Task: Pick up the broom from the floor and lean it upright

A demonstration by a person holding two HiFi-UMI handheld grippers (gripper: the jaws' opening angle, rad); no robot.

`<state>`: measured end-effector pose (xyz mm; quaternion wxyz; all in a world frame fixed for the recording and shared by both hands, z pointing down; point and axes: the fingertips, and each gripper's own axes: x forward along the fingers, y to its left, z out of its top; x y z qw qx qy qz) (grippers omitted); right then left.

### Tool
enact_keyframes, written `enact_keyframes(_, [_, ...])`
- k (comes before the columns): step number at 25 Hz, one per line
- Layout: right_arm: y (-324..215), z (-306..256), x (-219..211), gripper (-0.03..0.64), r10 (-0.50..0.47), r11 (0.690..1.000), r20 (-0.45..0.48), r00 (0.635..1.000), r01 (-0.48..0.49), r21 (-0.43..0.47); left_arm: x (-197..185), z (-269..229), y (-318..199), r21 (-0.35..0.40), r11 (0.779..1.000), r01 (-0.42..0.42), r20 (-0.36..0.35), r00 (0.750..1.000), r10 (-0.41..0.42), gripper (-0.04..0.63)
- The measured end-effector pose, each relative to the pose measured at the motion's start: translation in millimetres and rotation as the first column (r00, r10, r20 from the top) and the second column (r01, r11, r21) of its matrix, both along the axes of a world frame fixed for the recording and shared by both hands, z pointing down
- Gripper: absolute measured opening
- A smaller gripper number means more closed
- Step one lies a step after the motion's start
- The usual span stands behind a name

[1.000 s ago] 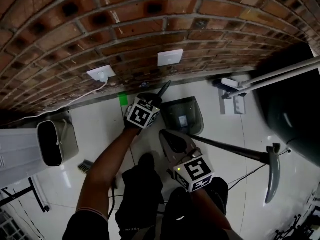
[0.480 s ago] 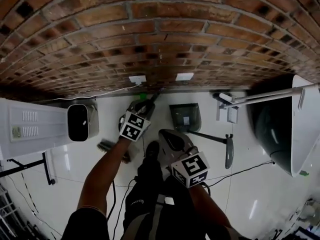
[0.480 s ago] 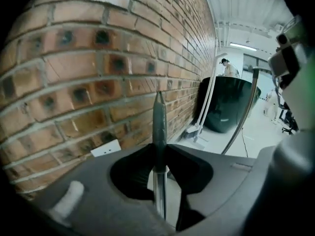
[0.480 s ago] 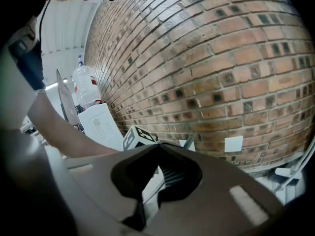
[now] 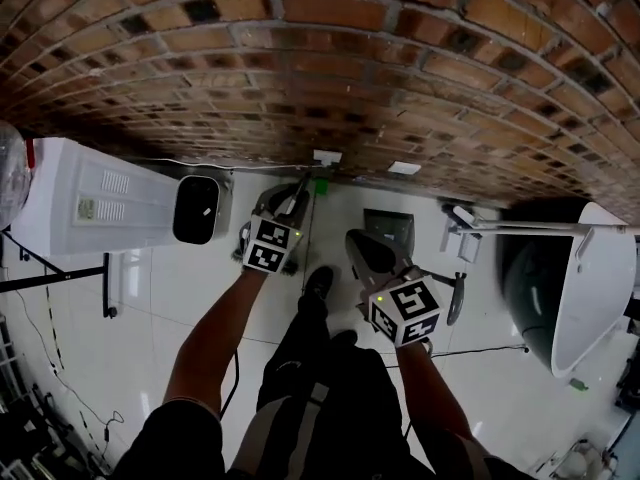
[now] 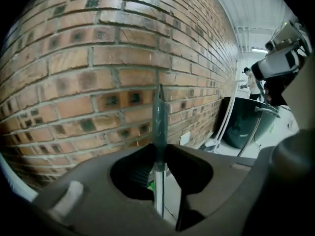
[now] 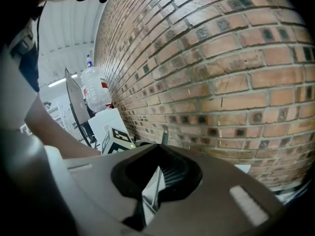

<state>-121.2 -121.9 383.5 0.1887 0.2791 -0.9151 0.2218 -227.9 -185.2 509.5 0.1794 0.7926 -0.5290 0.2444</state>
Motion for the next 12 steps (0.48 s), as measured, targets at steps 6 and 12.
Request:
enact_keyframes(6, [-17.2,-32.9,-20.2,0.002,-0.048,0.999,-0.048,0.998,0.049,0.019,-32.8,-36.8,1.4,0.017,0.991,0.135,-0.021,0.991,-0.134,0.087])
enact_keyframes(12, [-26.9,-42.0,-29.8,0.002,-0.058,0.998,-0.077,0.995,0.06,0.02,-54.0,-51.6,4.2,-0.005,0.966,0.258,-0.042,0.965,-0.258,0.091])
